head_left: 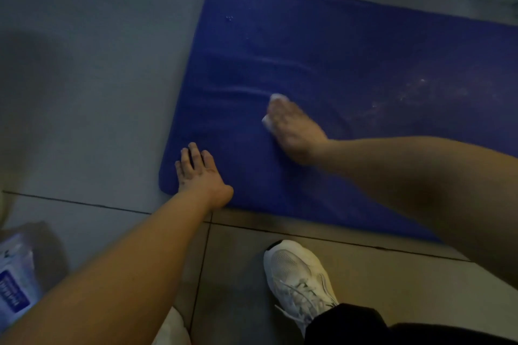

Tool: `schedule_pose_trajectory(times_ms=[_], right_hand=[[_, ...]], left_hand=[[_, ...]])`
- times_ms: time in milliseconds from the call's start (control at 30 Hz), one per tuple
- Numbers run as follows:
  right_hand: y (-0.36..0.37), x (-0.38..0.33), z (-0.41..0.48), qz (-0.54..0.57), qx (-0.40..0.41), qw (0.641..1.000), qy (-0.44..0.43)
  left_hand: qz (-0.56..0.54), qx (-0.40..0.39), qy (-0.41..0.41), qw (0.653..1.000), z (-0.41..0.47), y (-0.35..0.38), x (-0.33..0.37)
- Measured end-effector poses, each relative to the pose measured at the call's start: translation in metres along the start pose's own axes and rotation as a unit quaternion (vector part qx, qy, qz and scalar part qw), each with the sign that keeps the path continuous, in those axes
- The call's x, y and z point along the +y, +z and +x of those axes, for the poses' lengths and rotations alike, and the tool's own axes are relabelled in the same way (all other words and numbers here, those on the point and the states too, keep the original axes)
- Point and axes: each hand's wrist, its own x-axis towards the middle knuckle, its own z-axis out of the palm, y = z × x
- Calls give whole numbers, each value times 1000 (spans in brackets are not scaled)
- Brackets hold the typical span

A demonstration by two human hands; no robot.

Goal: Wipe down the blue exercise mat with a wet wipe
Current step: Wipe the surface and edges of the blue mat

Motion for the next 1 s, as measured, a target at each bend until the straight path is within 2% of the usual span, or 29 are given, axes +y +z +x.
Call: schedule_pose_trajectory(times_ms=[67, 167, 267, 400, 500, 600, 733, 800, 867, 933, 1000], right_hand=[[-14, 22, 3, -20, 13, 993, 113], [-12, 13, 4, -7, 22, 984, 175], [16, -36, -16, 44, 37, 995, 81], [53, -89, -74, -3, -78, 989, -126], [58, -70, -84, -36, -73, 981, -174], [46, -26, -84, -48, -39, 992, -109], [28, 24, -87, -28, 31, 996, 81], [27, 17, -81, -13, 32, 988, 150], [32, -13, -78, 36, 51, 983, 172], [41, -52, -81, 74, 30, 993, 84], [54, -89, -87, 41, -46, 997, -47]], left_hand=[[2, 1, 1, 1000, -2, -1, -1], [-1, -4, -4, 1000, -3, -3, 0], [-9, -2, -6, 1000, -3, -3, 1], [-6, 11, 0, 1000, -2, 2, -1], [-1, 18, -2, 1000, -1, 5, -2], [-8, 14, -2, 1000, 0, 5, -2], [-9, 16, 3, 1000, 1, 4, -5], [-6, 12, 2, 1000, 1, 4, -4], [-8, 7, -4, 1000, 1, 3, -3], [-7, 7, -9, 1000, 1, 3, -2], [-7, 10, -5, 1000, 1, 4, -2]])
